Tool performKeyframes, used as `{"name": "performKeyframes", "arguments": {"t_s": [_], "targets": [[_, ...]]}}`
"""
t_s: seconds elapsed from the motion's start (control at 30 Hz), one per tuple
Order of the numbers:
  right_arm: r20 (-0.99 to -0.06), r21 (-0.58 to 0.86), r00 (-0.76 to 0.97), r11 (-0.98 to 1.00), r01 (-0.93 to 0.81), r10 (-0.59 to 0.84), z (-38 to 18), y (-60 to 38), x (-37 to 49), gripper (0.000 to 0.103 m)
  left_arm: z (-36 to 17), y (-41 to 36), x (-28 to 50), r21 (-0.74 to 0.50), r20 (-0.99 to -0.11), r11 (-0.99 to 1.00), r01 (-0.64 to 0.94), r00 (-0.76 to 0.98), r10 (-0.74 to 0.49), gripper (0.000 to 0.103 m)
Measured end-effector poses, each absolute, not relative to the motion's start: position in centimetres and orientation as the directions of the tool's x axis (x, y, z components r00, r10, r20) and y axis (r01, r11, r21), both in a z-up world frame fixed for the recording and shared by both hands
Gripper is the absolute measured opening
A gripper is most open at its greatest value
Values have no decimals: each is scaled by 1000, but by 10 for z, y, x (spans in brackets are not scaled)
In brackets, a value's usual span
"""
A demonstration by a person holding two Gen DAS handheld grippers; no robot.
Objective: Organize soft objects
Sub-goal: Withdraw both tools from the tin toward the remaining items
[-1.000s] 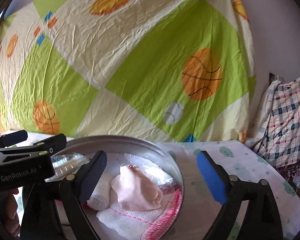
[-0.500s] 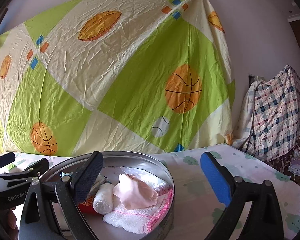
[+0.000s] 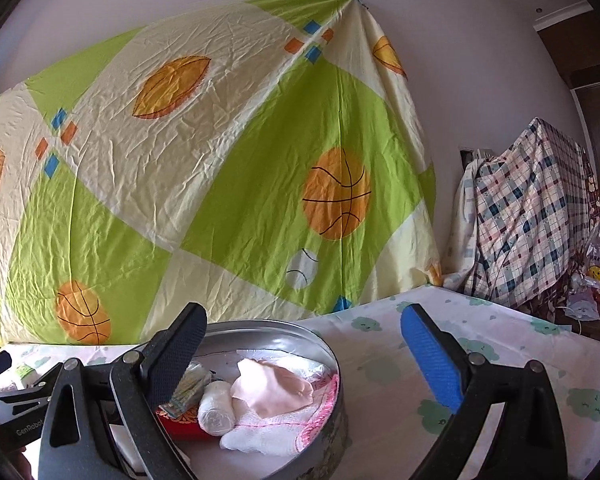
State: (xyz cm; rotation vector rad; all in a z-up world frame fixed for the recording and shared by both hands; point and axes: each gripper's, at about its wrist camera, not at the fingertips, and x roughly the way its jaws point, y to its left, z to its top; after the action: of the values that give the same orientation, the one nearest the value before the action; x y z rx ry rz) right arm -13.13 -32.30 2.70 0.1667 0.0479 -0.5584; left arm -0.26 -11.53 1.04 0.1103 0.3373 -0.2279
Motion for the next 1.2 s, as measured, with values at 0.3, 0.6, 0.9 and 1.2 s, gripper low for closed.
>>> {"name": "performKeyframes", "arguments": {"t_s": [0.3, 0.6, 0.9, 1.2], "targets": [[-107, 167, 848, 831, 530, -519, 25, -296, -124, 99, 7, -98, -1, 98, -344, 965, 245, 918, -199, 103], [-115, 171, 858, 841, 513, -500, 23, -262, -110, 99, 6, -71, 10, 96, -357, 969, 228, 917, -180, 103], [-122, 166, 883, 868, 468, -453, 21, -226, -90, 99, 4, -40, 24, 85, -373, 976, 201, 915, -156, 103], [-132, 149, 907, 897, 416, -399, 20, -191, -68, 99, 2, -1, 42, 62, -400, 987, 148, 910, -111, 103]]}}
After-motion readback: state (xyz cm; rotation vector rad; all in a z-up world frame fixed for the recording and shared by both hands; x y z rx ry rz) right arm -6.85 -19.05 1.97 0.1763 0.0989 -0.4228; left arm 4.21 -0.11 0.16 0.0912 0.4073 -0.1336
